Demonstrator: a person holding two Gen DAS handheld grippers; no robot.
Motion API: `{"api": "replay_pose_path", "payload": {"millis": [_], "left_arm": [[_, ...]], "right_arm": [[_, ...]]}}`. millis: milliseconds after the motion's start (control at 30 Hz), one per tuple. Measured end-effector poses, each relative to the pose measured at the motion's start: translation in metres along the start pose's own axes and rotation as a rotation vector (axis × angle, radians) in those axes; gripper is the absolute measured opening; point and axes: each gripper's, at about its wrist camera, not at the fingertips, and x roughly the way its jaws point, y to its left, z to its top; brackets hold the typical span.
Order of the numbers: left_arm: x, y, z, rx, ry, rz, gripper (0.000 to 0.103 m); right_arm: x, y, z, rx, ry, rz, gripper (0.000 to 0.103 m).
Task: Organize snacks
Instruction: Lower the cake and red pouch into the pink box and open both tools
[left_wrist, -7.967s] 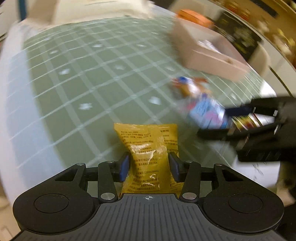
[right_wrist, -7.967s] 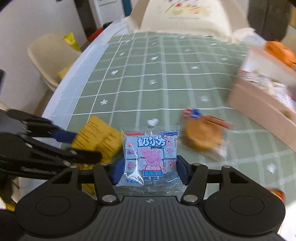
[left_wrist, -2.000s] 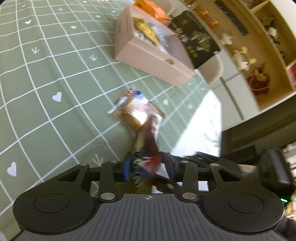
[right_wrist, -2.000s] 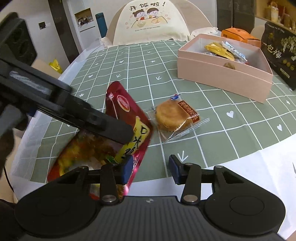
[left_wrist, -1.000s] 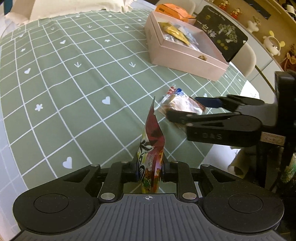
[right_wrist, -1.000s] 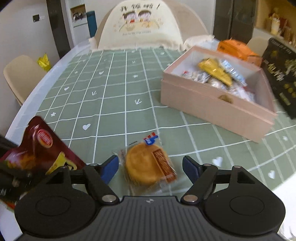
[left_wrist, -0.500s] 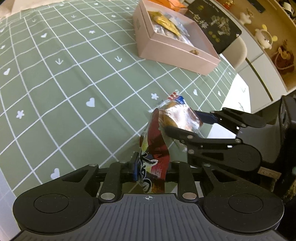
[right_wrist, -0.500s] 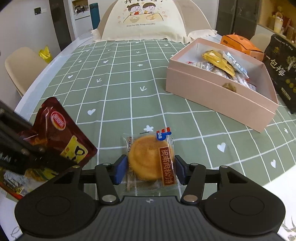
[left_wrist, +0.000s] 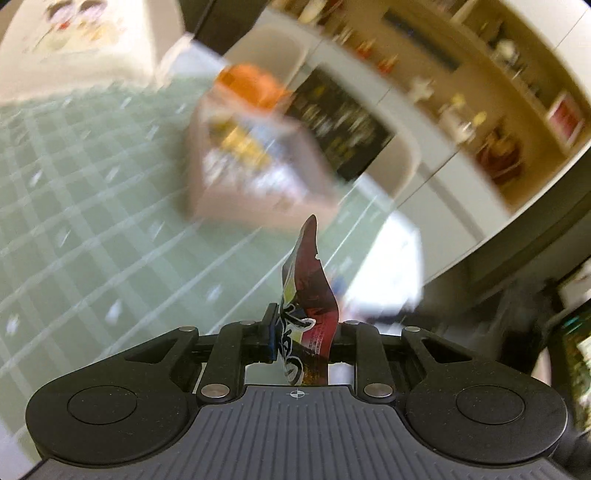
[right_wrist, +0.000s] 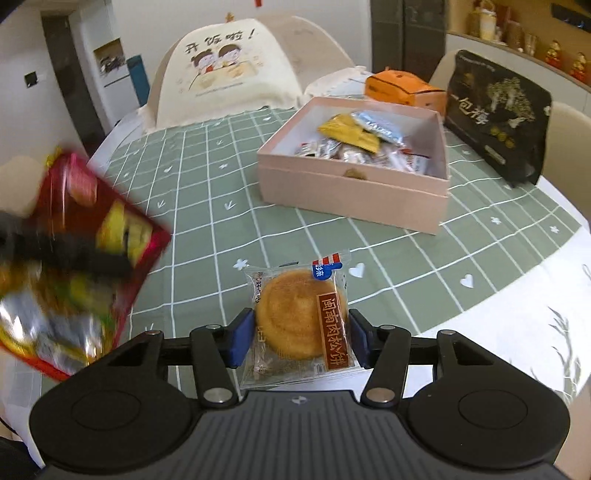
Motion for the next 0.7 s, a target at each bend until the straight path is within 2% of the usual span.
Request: {"api": "replay_pose_path", "payload": {"millis": [100,167,233,333,400,467,567,700], "left_arm": [[0.0,-0.02,0.052,0.035,-0.085,-0.03,0.026],[0.009,-0.028,0.089,0.023,-0.129,-0.071,0.026],[0.031,-0.024,0.128,-0.04,-0.151,-0.112,0.026],[0.058,-0.003,0.17,-0.142,-0.248,-0.107,0.035],[0.062,0.011,0.176,-0.201,-0.3,-0.124,0.035],[0.062,0.019,0.168,-0.215,-0.294,-0.133,0.035],[0.055,0.019,0.144,-0.126,-0.26,-0.029,0.035],[0.052,-0.001,0.112,0.02,-0.187,0.118,0.035]], "right_arm": [[-0.008,-0.002,0.001,0.0,-0.016,-0.001,0.054],[-0.013,-0.003,0.001,0.004,-0.028,-0.007,0.054],[-0.015,-0.007,0.004,0.015,-0.035,-0.02,0.054],[-0.015,-0.01,0.006,0.031,-0.036,-0.048,0.054],[-0.016,-0.012,0.005,0.034,-0.036,-0.069,0.054],[-0.016,-0.016,0.002,0.048,-0.027,-0.085,0.054],[-0.01,-0.024,-0.005,0.074,0.006,-0.09,0.054],[-0.001,-0.03,-0.005,0.071,0.036,-0.104,0.054]]}}
